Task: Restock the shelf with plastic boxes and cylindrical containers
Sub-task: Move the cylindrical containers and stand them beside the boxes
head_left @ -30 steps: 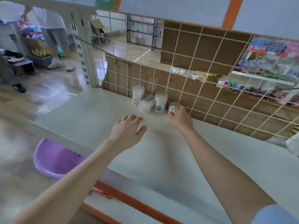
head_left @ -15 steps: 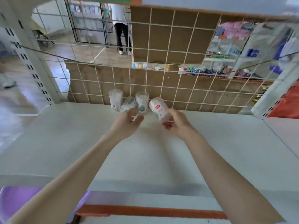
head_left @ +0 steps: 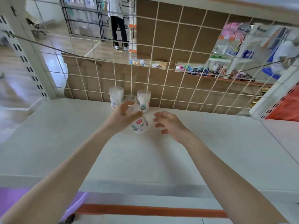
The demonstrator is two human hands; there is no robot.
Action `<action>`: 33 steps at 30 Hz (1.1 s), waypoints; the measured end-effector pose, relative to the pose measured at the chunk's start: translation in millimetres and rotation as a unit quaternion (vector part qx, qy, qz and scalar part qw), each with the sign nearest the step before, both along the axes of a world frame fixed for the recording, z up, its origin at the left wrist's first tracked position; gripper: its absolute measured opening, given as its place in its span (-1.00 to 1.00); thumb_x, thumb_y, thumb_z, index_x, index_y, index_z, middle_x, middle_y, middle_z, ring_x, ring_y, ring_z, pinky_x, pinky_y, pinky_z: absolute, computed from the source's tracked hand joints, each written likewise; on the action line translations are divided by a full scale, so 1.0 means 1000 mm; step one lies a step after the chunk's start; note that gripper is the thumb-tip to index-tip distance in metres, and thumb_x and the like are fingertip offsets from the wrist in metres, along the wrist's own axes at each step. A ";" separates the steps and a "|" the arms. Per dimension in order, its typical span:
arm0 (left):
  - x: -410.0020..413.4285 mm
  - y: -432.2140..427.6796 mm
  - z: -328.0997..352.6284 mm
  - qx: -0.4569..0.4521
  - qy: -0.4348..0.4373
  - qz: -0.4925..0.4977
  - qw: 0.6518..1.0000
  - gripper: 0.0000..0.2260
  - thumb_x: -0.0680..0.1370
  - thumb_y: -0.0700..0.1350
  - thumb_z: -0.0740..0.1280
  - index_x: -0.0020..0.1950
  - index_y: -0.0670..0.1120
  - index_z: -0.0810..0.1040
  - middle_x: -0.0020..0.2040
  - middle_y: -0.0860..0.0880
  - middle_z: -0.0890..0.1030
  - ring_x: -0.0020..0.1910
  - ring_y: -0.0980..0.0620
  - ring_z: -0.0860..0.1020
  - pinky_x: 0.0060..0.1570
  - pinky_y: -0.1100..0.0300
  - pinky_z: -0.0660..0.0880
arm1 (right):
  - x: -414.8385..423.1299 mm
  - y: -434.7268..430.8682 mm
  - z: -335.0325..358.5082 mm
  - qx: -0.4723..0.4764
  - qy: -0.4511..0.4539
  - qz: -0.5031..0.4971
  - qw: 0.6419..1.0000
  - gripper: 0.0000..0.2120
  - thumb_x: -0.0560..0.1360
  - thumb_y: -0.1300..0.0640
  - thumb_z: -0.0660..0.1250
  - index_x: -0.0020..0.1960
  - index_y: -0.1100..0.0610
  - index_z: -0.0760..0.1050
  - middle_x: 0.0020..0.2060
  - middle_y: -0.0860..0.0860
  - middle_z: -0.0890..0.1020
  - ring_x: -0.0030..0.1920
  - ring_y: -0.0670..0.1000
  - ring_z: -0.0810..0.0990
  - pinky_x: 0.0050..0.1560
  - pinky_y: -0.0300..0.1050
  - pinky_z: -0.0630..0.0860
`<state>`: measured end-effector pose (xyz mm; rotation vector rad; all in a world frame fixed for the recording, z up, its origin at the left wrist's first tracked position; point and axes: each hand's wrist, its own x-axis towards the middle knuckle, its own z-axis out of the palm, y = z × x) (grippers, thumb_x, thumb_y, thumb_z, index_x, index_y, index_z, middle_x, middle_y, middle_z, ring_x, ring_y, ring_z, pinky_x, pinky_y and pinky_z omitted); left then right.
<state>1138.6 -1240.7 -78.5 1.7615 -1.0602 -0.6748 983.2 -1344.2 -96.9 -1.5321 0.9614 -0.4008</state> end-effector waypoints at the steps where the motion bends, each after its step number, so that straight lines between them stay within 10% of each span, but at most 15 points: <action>1: 0.006 0.005 -0.001 0.021 -0.061 0.019 0.998 -0.51 0.45 0.00 0.39 0.35 0.01 0.36 0.04 0.05 0.45 -0.02 0.06 0.45 -0.13 0.22 0.36 | 0.005 -0.004 -0.002 -0.037 0.019 -0.018 0.999 -0.79 0.51 0.19 0.25 0.13 0.08 0.49 -0.15 -0.04 0.56 -0.19 -0.10 0.52 -0.24 -0.22 0.36; 5: 0.026 0.023 -0.001 0.078 -0.195 0.070 0.975 -0.46 0.38 0.06 0.41 0.33 0.06 0.37 0.04 0.06 0.46 -0.04 0.05 0.41 -0.12 0.21 0.32 | 0.030 -0.018 -0.004 -0.156 0.029 -0.056 0.986 -0.68 0.50 0.21 0.26 0.25 0.17 0.44 -0.08 -0.03 0.51 -0.07 -0.03 0.49 -0.16 -0.23 0.37; 16: 0.045 0.035 -0.008 0.098 -0.223 0.031 0.970 -0.45 0.42 -0.01 0.38 0.40 0.03 0.33 0.29 -0.05 0.38 0.22 -0.08 0.39 0.04 0.21 0.28 | 0.090 -0.056 0.009 -0.346 0.161 0.061 0.922 -0.49 0.54 0.13 0.20 0.46 0.09 0.18 0.41 0.11 0.31 0.42 0.12 0.22 0.39 0.00 0.20; 29: 0.026 0.018 0.013 -0.032 -0.293 0.053 0.954 -0.53 0.44 -0.07 0.38 0.33 -0.05 0.42 0.32 -0.05 0.40 0.33 -0.08 0.28 0.13 0.26 0.16 | 0.073 -0.050 0.025 -0.324 0.116 -0.065 0.937 -0.47 0.43 0.13 0.34 0.36 0.13 0.30 0.25 0.14 0.45 0.22 0.14 0.44 0.08 -0.14 0.36; 33: 0.010 0.005 0.017 -0.074 -0.277 0.049 0.957 -0.47 0.41 -0.10 0.41 0.36 -0.06 0.37 0.33 -0.06 0.37 0.31 -0.10 0.28 0.11 0.23 0.21 | 0.052 -0.033 0.054 -0.140 -0.036 -0.135 0.980 -0.63 0.42 0.16 0.32 0.21 0.00 0.39 0.09 0.07 0.48 -0.07 0.01 0.53 -0.18 -0.13 0.52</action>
